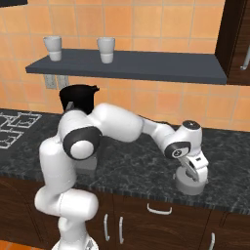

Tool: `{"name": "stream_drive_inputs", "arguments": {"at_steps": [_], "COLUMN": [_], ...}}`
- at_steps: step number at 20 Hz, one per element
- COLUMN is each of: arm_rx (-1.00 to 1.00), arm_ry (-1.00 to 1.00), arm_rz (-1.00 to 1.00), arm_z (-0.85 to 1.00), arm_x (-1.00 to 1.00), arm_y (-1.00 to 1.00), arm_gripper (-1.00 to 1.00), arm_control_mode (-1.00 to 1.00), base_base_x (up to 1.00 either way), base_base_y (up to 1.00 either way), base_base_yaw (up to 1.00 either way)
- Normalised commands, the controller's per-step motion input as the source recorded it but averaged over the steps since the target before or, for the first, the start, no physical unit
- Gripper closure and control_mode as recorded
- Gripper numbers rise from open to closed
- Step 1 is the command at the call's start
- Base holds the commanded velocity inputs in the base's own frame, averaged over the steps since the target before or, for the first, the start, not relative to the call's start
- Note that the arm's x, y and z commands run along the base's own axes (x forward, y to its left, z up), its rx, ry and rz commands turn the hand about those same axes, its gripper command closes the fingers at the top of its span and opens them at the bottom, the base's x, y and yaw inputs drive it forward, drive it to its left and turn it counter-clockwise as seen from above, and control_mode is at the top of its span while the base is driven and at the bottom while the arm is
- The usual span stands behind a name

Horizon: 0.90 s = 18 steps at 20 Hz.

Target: Close the lid blender by securely placing the lid on top.

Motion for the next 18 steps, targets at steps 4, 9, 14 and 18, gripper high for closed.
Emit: {"name": "stream_drive_inputs", "arguments": {"at_steps": [4, 9, 14, 18], "arm_rx": [0.0, 0.0, 0.06, 0.02], "arm_ry": [0.0, 0.0, 0.0, 0.0], "arm_rz": [0.0, 0.0, 0.0, 0.0], "arm_z": [-0.33, -0.37, -0.32, 0.17], "arm_x": [0.27, 0.14, -0.01, -0.38], "arm_y": [-0.04, -0.02, 0.08, 0.69], "arm_gripper": [-1.0, 1.0, 1.0, 1.0], "arm_control_mode": [-1.0, -1.0, -1.0, -1.0], "base_base_x": [0.0, 0.0, 0.0, 0.0], "base_base_y": [0.0, 0.0, 0.0, 0.0], "base_base_yaw": [0.0, 0.0, 0.0, 0.0]}}
